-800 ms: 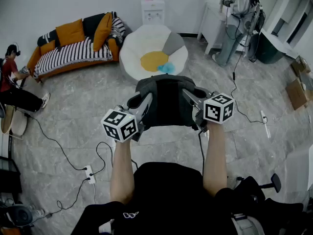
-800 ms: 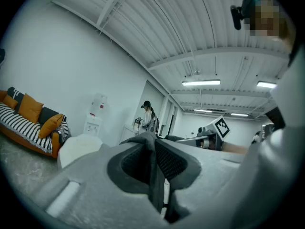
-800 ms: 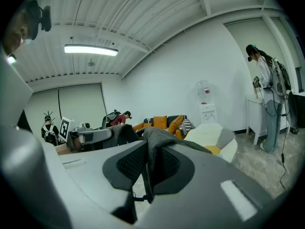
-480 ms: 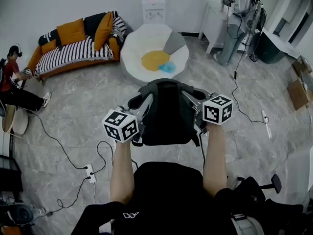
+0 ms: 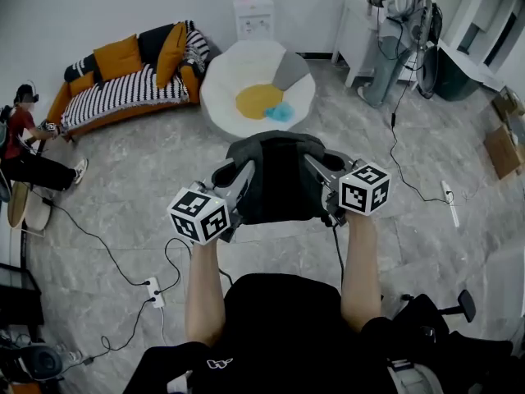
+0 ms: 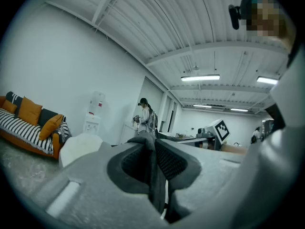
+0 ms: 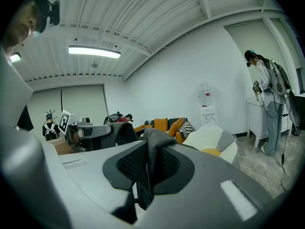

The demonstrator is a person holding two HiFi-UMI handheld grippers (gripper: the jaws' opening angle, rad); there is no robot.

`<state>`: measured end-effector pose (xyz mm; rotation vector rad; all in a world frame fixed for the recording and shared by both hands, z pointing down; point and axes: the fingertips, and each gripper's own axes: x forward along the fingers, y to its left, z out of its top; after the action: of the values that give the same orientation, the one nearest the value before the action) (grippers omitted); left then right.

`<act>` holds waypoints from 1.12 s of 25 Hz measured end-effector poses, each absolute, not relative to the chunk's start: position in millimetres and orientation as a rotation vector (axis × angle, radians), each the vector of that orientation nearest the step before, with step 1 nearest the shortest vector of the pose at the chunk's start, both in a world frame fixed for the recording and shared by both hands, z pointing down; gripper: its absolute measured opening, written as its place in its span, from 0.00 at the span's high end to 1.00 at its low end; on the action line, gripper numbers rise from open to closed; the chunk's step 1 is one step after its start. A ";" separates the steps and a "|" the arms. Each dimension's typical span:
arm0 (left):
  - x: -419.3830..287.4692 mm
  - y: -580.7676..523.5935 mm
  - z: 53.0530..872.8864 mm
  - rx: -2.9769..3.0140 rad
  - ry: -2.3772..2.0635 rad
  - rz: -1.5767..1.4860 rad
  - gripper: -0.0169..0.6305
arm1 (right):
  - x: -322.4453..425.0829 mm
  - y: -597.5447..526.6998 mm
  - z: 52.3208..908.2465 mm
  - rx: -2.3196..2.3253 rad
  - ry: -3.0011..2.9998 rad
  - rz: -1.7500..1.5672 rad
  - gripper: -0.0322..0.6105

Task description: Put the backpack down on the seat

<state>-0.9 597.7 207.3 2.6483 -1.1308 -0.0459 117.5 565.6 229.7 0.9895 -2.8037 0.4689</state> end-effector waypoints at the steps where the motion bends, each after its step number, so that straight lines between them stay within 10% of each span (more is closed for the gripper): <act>1: 1.0 599.2 203.8 2.657 -1.134 -0.050 0.90 | 119.7 566.3 226.8 0.991 -2.817 0.451 0.89; 28: 50.5 590.1 168.4 2.772 -1.108 -0.021 0.90 | 168.2 559.1 202.0 1.046 -2.917 0.286 0.89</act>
<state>50.5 590.1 168.4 2.7722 -1.1082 -0.0209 168.2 559.1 202.0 1.0456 -2.9166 0.2863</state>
